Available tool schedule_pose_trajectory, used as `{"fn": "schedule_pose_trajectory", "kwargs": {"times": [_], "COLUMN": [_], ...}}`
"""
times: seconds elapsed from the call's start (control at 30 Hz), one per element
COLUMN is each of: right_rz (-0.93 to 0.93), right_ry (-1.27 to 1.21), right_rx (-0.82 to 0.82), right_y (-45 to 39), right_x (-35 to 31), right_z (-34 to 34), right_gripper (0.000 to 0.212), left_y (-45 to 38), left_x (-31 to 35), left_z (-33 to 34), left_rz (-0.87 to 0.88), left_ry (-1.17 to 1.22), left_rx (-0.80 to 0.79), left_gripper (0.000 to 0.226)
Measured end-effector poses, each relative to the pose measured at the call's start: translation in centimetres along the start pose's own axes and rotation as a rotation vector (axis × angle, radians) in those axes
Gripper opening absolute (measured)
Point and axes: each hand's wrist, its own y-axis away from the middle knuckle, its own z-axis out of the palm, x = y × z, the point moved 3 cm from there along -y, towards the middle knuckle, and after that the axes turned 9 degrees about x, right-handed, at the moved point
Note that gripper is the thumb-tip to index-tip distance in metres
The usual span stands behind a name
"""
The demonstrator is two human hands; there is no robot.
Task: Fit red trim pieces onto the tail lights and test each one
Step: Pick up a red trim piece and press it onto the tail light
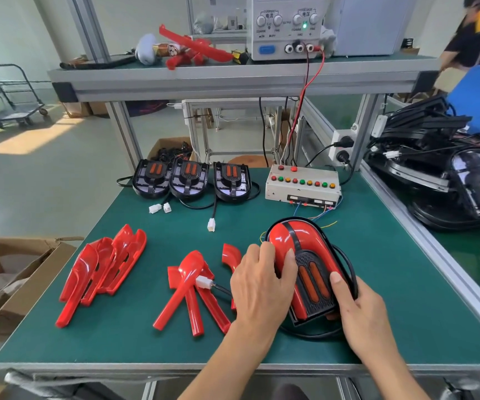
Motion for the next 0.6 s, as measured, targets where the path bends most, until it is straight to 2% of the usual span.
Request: {"fn": "schedule_pose_trajectory", "kwargs": {"times": [0.33, 0.6], "right_rz": [0.01, 0.003], "right_ry": [0.035, 0.053], "right_rx": [0.016, 0.012], "right_y": [0.15, 0.16], "right_x": [-0.18, -0.19], "right_z": [-0.03, 0.01], "right_gripper": [0.049, 0.05], "left_y": [0.59, 0.91], "left_x": [0.75, 0.36], "left_z": [0.21, 0.7], "left_rz": [-0.15, -0.218], "left_ry": [0.078, 0.044], "left_rx": [-0.02, -0.154], "left_gripper": [0.035, 0.038]}}
